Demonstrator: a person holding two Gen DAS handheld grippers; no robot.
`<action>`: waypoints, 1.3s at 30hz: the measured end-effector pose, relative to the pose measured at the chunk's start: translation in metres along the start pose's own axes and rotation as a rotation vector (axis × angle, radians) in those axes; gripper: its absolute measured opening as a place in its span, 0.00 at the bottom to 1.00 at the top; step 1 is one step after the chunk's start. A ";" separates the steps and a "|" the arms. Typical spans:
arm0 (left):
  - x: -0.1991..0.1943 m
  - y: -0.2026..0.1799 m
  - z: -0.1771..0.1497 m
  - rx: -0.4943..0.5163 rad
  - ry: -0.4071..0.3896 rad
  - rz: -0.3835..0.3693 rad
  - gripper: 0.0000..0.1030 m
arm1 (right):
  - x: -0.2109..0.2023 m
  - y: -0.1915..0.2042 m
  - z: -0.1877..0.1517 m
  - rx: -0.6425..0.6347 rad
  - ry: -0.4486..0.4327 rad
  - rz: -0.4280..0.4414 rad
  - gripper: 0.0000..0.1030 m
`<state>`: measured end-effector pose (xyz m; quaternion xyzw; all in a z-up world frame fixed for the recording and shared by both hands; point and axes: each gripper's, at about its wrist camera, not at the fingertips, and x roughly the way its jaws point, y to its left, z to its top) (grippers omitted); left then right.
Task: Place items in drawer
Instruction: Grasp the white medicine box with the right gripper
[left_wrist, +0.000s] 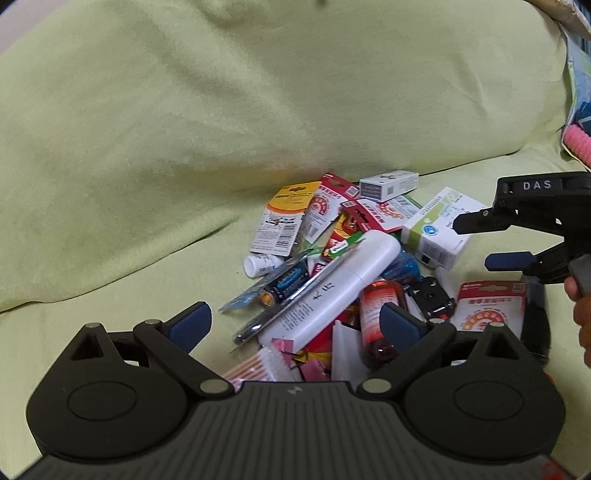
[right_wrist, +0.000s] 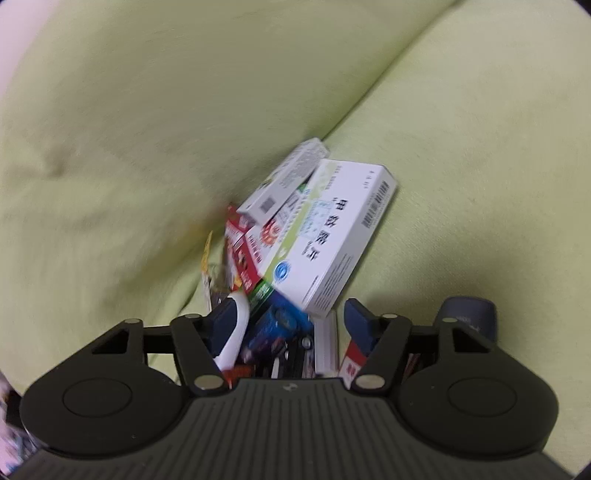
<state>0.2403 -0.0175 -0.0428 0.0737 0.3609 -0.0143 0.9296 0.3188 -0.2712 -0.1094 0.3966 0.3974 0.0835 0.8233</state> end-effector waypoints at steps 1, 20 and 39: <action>0.001 0.002 0.000 -0.002 0.001 0.003 0.95 | 0.004 -0.002 0.003 0.022 -0.001 -0.002 0.58; 0.009 0.012 -0.006 -0.015 0.020 0.024 0.95 | 0.051 -0.018 0.003 0.297 -0.022 -0.024 0.40; -0.037 0.003 -0.004 -0.018 -0.007 -0.019 0.95 | -0.017 -0.002 -0.004 0.149 -0.086 -0.003 0.21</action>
